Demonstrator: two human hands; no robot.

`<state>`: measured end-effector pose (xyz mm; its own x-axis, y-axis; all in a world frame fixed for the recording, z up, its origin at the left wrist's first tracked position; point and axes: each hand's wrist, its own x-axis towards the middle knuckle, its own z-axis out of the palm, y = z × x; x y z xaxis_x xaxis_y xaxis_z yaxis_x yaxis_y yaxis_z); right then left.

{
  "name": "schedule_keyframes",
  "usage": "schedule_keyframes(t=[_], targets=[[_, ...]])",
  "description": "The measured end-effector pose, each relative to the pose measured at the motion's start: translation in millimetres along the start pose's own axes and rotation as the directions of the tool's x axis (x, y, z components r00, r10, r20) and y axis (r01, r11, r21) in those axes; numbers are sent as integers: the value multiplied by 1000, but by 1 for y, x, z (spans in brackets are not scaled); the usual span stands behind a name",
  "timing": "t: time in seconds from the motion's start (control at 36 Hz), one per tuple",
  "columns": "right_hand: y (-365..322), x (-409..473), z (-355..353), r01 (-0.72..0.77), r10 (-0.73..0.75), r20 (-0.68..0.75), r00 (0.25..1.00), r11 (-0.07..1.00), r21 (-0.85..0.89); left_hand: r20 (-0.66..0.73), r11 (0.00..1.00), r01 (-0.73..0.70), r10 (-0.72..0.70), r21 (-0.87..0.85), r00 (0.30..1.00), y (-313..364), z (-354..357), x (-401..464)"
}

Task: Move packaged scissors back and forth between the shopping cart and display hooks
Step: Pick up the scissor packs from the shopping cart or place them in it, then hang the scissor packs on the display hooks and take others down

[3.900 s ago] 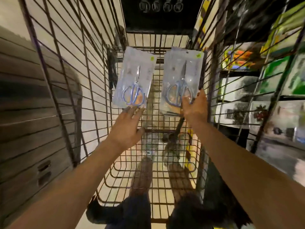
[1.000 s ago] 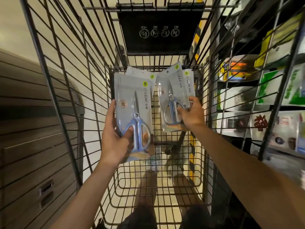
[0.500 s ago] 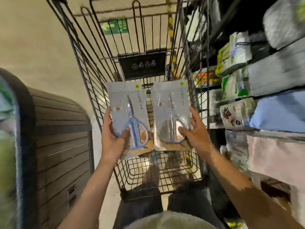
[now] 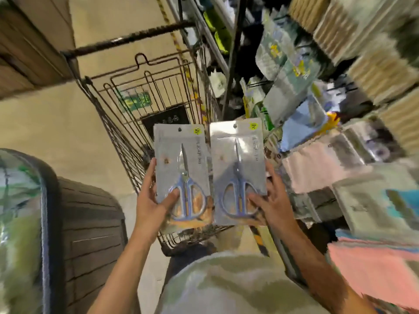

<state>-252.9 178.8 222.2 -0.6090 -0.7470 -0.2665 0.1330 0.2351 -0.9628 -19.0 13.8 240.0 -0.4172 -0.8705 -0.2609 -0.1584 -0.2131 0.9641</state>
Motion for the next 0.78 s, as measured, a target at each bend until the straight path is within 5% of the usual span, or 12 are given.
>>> schedule_keyframes(t=[0.39, 0.78], targets=[[17, -222, -100, 140, -86, -435, 896, 986, 95, 368, 969, -220, 164, 116, 915, 40, 87, -136], [-3, -399, -83, 149, -58, -827, 560, 988, 32, 751, 959, -278, 217, -46, 623, 54, 150, -212]])
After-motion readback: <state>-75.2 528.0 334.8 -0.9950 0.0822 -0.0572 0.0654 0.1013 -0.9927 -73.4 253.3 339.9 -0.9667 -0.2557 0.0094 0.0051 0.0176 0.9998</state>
